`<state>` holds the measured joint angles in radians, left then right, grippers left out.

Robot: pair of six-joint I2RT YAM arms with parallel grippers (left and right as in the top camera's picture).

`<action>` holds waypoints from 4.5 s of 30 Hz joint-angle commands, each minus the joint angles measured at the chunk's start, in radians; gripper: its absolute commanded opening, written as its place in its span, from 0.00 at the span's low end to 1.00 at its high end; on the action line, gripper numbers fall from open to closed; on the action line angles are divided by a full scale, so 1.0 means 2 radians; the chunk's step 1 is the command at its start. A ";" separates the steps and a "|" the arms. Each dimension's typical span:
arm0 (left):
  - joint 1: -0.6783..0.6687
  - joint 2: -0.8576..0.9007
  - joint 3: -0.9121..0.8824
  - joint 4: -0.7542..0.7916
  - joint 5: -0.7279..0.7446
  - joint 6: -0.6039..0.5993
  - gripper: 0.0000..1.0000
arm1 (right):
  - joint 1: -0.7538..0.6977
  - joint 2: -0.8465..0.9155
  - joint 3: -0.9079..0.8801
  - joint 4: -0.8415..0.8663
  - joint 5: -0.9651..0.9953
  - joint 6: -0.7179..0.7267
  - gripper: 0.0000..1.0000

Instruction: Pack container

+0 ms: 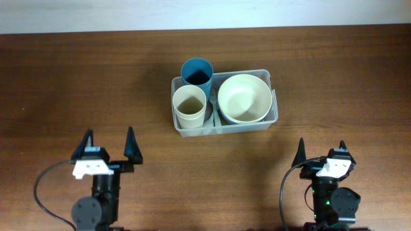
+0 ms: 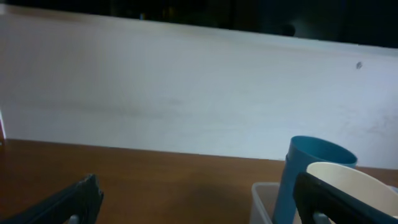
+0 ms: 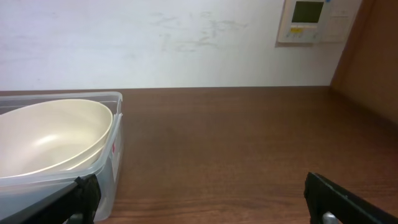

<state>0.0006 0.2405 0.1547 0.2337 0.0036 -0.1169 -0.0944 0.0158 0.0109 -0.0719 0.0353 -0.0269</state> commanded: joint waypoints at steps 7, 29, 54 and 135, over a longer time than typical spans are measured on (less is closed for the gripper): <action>-0.002 -0.080 -0.019 -0.069 -0.015 0.033 1.00 | 0.005 -0.002 -0.003 -0.004 -0.001 0.001 0.99; -0.002 -0.118 -0.035 -0.220 -0.041 0.048 1.00 | 0.005 -0.002 -0.003 -0.004 -0.001 0.000 0.99; 0.002 -0.096 -0.073 -0.147 -0.047 0.059 1.00 | 0.005 -0.002 -0.003 -0.004 -0.001 0.000 0.99; 0.001 -0.115 -0.073 -0.153 -0.052 0.059 1.00 | 0.005 -0.002 -0.003 -0.004 -0.001 0.001 0.99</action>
<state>0.0013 0.0154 0.0120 -0.0711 -0.0868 -0.0181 -0.0944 0.0158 0.0109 -0.0719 0.0353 -0.0265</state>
